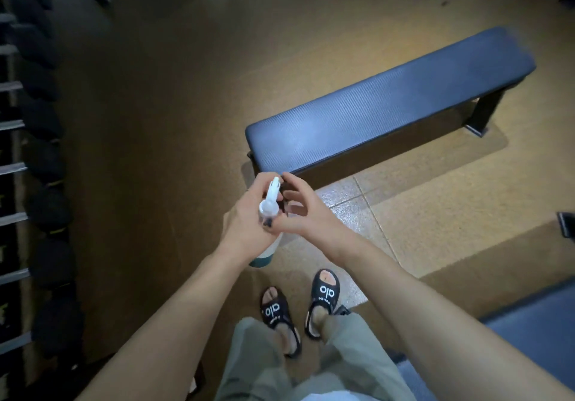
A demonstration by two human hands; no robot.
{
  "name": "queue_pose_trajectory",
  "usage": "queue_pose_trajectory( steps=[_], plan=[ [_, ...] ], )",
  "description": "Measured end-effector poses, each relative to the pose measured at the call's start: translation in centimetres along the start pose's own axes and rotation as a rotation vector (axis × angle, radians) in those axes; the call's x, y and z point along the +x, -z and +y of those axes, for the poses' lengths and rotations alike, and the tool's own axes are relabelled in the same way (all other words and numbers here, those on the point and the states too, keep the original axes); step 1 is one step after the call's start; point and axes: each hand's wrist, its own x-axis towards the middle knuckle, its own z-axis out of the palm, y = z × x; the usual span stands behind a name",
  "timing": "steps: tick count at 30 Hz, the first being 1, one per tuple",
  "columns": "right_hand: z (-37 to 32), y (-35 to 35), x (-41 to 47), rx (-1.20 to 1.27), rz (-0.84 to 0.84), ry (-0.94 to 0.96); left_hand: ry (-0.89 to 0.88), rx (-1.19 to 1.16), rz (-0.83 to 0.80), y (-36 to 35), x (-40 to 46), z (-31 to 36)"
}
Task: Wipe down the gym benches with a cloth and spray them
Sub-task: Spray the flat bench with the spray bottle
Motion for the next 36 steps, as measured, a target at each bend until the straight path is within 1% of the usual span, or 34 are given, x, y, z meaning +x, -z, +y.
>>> queue_pose_trajectory(
  steps=[3,6,8,12,16,19,21,26,30,34,36],
  plan=[
    [0.8,1.9,2.8,0.051,0.098,-0.093,0.011,-0.035,-0.004,1.2,3.1,-0.9],
    [2.6,3.2,6.0,0.143,0.233,-0.154,0.038,-0.11,-0.007,0.8,5.6,-3.8],
    [4.4,3.9,8.9,0.188,0.303,-0.188,0.093,-0.179,0.003,0.0,7.7,-5.8],
    [9.5,6.2,15.8,0.264,0.44,-0.243,0.171,-0.271,0.011,-2.7,12.4,-10.0],
    [15.8,9.3,23.0,0.348,0.535,-0.266,0.187,-0.286,0.042,-7.5,18.0,-15.0],
    [20.7,11.7,29.0,0.462,0.599,-0.251,0.174,-0.291,0.09,-11.9,22.7,-18.8],
    [23.4,13.2,32.8,0.551,0.61,-0.216,0.149,-0.28,0.13,-14.6,25.8,-21.1],
    [27.3,15.9,40.2,0.8,0.682,-0.079,0.027,-0.186,0.188,-19.8,31.8,-25.1],
    [28.6,16.6,42.3,0.935,0.699,0.016,-0.013,-0.204,0.267,-21.8,33.8,-27.0],
    [29.5,16.4,43.4,0.943,0.712,0.031,-0.007,-0.243,0.296,-22.2,34.3,-28.0],
    [29.5,16.1,43.8,0.932,0.73,0.025,0.03,-0.271,0.297,-22.1,34.4,-28.4]
  ],
)
